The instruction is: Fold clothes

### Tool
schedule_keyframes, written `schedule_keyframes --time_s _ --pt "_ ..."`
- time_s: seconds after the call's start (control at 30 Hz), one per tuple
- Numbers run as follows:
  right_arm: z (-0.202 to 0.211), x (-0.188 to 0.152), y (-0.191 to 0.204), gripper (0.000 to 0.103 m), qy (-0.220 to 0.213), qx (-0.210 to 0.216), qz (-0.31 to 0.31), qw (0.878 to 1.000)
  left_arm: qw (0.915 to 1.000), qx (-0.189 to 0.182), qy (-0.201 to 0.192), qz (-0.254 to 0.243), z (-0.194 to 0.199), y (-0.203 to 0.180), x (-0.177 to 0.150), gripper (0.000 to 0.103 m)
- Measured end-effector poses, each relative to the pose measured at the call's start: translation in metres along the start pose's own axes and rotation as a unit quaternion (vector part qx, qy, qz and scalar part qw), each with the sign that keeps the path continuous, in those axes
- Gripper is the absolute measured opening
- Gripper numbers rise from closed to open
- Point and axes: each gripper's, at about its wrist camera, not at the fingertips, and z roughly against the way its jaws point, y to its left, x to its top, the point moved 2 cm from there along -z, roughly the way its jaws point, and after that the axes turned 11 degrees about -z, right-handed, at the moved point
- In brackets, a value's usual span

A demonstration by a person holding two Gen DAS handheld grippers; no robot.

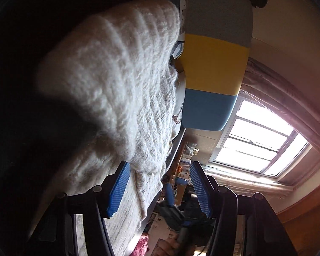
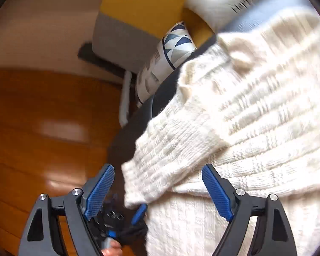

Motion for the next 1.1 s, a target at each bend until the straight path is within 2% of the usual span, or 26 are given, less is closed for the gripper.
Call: schedule_keyframes --time_s 0.07,0.1,0.2,0.3,0.4,0.5,0.6,0.7,0.83,0.87,0.9,0.93,1.03,1.1 --pt "-0.007 0.000 -0.013 0.085 -0.009 0.010 -0.021 1.000 1.0000 0.004 -0.002 -0.003 0.006 0.001 0.000 0.060" --pt "-0.012 0.000 -0.013 0.082 -0.007 0.007 -0.023 1.000 1.0000 0.002 -0.001 -0.003 0.008 0.001 0.001 0.064" --pt "-0.021 0.001 -0.007 0.081 -0.017 0.002 -0.025 1.000 1.0000 0.001 0.000 -0.004 0.015 0.002 0.002 0.065" --pt "-0.026 -0.002 -0.004 0.079 -0.022 0.053 -0.038 0.998 1.0000 0.001 0.003 -0.006 0.021 0.006 0.003 0.066" --pt "-0.030 -0.009 0.001 0.076 -0.047 0.068 -0.009 0.997 0.9999 0.000 0.010 -0.004 0.020 0.009 0.006 0.067" --pt "-0.035 -0.016 0.002 0.074 -0.041 0.085 0.020 0.995 0.9998 -0.001 0.019 -0.004 0.023 0.014 0.006 0.067" --pt "-0.035 -0.018 0.006 0.075 -0.056 0.100 0.034 0.993 0.9998 -0.004 0.018 -0.003 0.027 0.017 0.007 0.067" --pt "-0.037 -0.015 0.005 0.073 -0.066 0.097 0.014 0.993 0.9998 -0.008 0.016 0.000 0.030 0.019 0.009 0.067" --pt "-0.038 -0.010 -0.002 0.073 -0.072 0.130 -0.025 0.988 0.9998 -0.013 0.013 0.003 0.035 0.022 0.011 0.067" --pt "-0.039 -0.007 -0.002 0.060 -0.062 0.121 -0.028 0.990 0.9998 -0.015 0.013 0.003 0.036 0.022 0.011 0.067" --pt "-0.041 -0.005 -0.004 0.040 -0.057 0.103 -0.041 0.992 0.9998 -0.015 0.012 0.003 0.037 0.022 0.012 0.067" --pt "-0.043 -0.002 -0.007 0.007 -0.055 0.084 -0.057 0.993 0.9998 -0.016 0.010 0.005 0.037 0.022 0.012 0.067" --pt "-0.049 -0.003 0.008 0.007 -0.068 -0.022 0.001 0.997 0.9998 -0.017 0.007 0.004 0.038 0.021 0.012 0.067" --pt "-0.048 -0.005 0.028 0.007 -0.079 -0.058 0.043 0.994 0.9996 -0.028 0.004 0.008 0.040 0.020 0.011 0.067"
